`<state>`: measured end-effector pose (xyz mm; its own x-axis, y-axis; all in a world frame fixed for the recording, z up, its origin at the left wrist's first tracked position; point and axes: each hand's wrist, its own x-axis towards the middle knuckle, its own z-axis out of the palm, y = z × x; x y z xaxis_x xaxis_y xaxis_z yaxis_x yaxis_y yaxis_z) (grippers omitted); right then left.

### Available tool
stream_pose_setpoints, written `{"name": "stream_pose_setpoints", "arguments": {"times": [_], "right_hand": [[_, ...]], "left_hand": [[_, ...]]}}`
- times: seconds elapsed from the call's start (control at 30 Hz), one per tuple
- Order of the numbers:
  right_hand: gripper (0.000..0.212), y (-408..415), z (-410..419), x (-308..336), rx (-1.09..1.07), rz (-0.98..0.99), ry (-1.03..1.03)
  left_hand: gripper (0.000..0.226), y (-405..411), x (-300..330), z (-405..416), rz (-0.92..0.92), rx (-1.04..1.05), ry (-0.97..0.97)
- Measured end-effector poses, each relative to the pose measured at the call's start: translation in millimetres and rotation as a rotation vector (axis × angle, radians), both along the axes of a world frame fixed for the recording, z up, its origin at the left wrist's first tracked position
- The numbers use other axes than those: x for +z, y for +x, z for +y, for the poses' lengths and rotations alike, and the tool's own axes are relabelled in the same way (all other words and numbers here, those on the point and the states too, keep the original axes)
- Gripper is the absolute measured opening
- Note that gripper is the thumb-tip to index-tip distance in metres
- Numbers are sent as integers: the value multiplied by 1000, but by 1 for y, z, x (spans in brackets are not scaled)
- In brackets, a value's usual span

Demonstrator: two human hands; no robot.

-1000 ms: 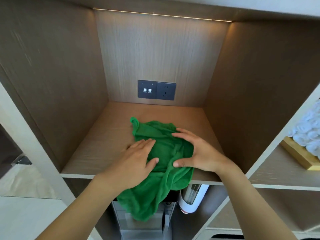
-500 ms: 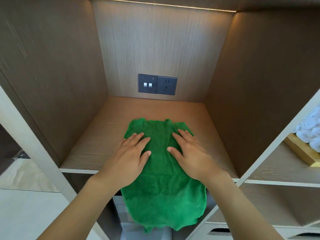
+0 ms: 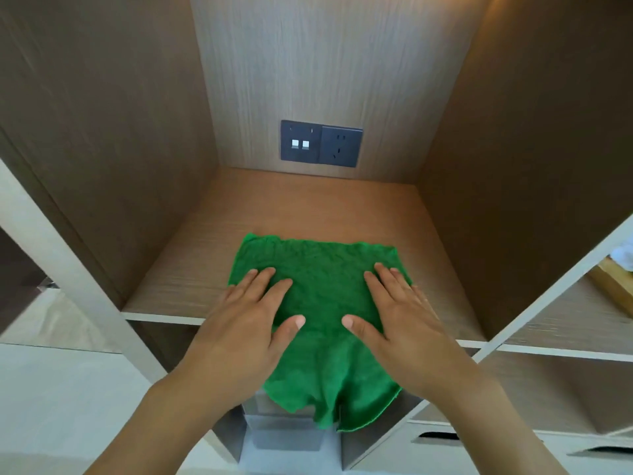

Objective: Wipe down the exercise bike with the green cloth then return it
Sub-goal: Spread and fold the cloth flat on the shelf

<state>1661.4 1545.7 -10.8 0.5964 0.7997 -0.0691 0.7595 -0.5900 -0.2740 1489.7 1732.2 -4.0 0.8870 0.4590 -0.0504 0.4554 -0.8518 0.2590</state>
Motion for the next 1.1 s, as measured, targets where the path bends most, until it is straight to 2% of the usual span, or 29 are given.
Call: {"name": "stream_pose_setpoints", "arguments": {"times": [0.13, 0.3, 0.47, 0.57, 0.67, 0.73, 0.83, 1.1], "right_hand": [[115, 45, 37, 3, -48, -6, -48], [95, 105, 90, 10, -49, -21, -89], [71, 108, 92, 25, -72, -124, 23], [56, 78, 60, 23, 75, -63, 165], [51, 53, 22, 14, 162, 10, 188], [52, 47, 8, 12, 132, 17, 172], [55, 39, -2, 10, 109, 19, 143], [74, 8, -38, -13, 141, -107, 151]], "left_hand": [[73, 34, -8, 28, -8, -20, -4], [72, 97, -8, 86, 2, -14, -8], [67, 111, 3, 96, 6, -32, 86], [56, 88, 12, 76, -165, -49, 229], [52, 55, 15, 43, -364, -92, 75], [60, 44, 11, 23, -268, -109, 20], [69, 38, -2, 12, -47, -99, 62], [77, 1, -12, 27, -9, -198, 116]]}}
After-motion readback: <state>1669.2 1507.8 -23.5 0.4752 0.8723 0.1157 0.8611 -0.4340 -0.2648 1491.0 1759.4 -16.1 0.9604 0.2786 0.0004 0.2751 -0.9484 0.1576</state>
